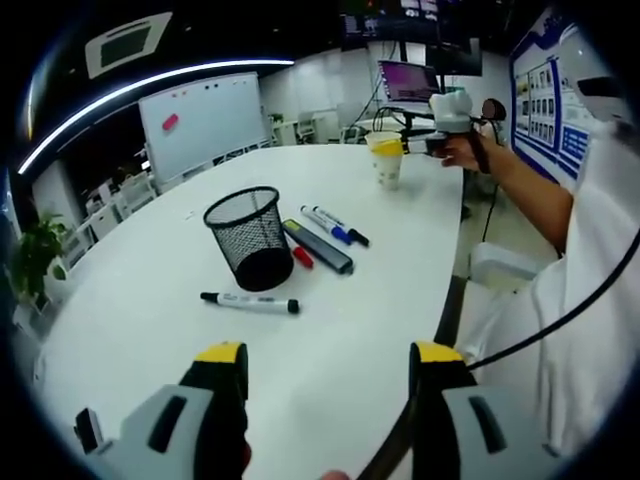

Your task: Place the scattered laser pointers and whiteboard markers into the pen holder and stack the scattered paper cups together

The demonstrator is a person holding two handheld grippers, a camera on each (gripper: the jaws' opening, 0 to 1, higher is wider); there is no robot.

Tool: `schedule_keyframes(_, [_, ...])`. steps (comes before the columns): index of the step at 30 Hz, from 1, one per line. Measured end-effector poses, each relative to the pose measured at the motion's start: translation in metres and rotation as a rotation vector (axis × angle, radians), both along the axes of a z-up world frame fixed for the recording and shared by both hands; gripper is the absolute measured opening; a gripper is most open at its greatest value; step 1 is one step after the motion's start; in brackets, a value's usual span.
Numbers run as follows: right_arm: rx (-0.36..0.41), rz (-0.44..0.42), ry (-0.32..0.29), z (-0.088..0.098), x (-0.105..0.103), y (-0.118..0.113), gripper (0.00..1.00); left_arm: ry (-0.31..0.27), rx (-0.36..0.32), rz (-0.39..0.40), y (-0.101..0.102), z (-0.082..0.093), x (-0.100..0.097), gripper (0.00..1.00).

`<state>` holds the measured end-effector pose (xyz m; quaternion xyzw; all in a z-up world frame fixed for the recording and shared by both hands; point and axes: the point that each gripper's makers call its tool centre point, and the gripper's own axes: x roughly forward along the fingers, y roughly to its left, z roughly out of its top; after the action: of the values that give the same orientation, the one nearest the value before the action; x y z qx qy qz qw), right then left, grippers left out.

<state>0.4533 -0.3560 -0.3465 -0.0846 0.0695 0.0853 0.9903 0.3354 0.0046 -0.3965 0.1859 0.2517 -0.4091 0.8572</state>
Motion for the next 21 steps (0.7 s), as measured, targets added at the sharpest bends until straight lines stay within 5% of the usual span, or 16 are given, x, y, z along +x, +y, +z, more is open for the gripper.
schedule_keyframes(21, [0.032, 0.004, 0.042, -0.0099, -0.0001, -0.0018, 0.65, -0.004, -0.007, -0.002, -0.0018, 0.0042, -0.0022, 0.66])
